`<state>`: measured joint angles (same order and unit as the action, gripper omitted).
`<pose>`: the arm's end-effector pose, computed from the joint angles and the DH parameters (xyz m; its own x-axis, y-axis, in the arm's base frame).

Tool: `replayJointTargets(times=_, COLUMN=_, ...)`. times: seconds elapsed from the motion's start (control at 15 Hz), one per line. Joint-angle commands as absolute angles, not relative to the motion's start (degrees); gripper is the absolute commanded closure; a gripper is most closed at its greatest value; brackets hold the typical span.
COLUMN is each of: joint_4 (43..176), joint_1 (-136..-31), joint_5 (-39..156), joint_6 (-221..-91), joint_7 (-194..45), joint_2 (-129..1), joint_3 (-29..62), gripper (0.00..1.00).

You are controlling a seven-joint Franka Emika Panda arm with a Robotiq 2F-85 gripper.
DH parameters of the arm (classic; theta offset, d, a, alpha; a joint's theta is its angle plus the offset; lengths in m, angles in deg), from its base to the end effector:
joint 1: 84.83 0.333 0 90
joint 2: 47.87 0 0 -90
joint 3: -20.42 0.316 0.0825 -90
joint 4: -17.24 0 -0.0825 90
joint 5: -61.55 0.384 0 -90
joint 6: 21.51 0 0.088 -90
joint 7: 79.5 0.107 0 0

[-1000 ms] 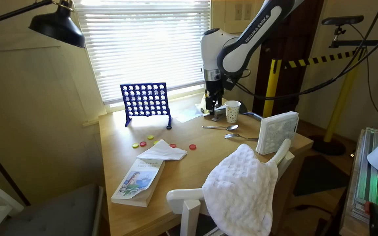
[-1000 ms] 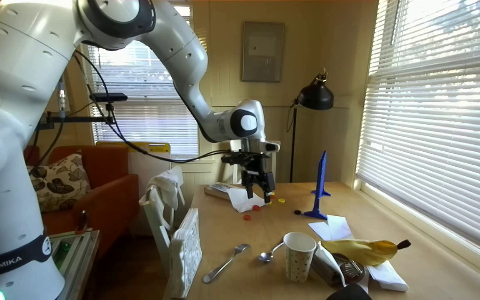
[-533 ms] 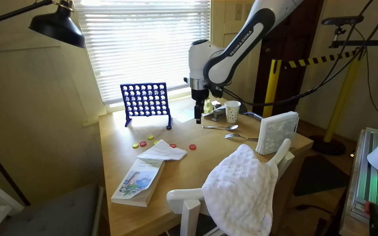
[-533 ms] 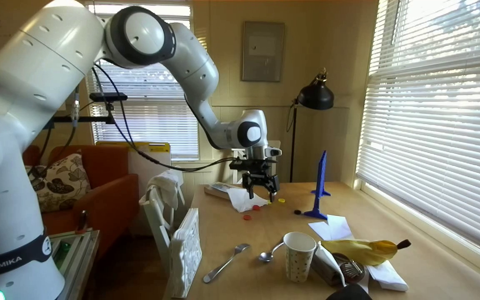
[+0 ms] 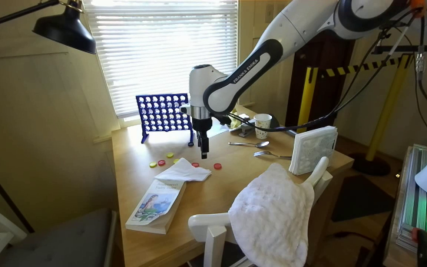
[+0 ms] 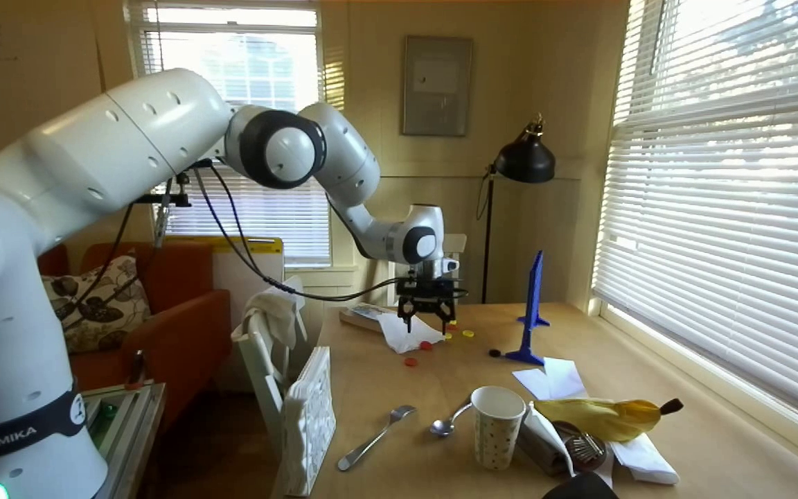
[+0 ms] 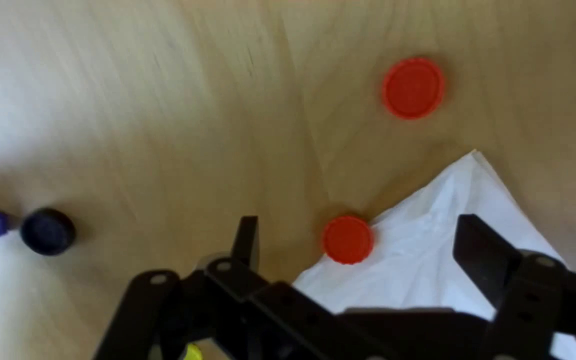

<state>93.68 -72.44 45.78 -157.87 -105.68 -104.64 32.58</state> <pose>0.6908 0.2726 0.1429 0.5571 0.8283 0.0591 0.8263 -0.5600 0.0595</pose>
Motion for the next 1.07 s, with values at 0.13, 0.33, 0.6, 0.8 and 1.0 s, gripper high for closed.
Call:
replayJointTargets(times=0.13, joint_4=78.1, joint_1=-71.42, joint_5=47.54, joint_6=-149.2, joint_7=-116.34, joint_2=-114.07, joint_3=34.62, gripper=0.0)
replayJointTargets(times=0.33, joint_4=74.6, joint_1=-70.84, joint_5=48.12, joint_6=-147.78, joint_7=-117.52, joint_2=-116.2, joint_3=34.26, gripper=0.0)
replayJointTargets(times=0.6, joint_4=70.47, joint_1=-69.86, joint_5=49.34, joint_6=-146.07, joint_7=-118.19, joint_2=-119.14, joint_3=34.06, gripper=0.0)
replayJointTargets(times=0.8, joint_4=74.37, joint_1=-70.59, joint_5=47.91, joint_6=-147.87, joint_7=-117.15, joint_2=-116.91, joint_3=34.31, gripper=0.0)
replayJointTargets(times=1.0, joint_4=74.97, joint_1=-69.96, joint_5=48.26, joint_6=-149.19, joint_7=-112.98, joint_2=-116.6, joint_3=33.46, gripper=0.0)
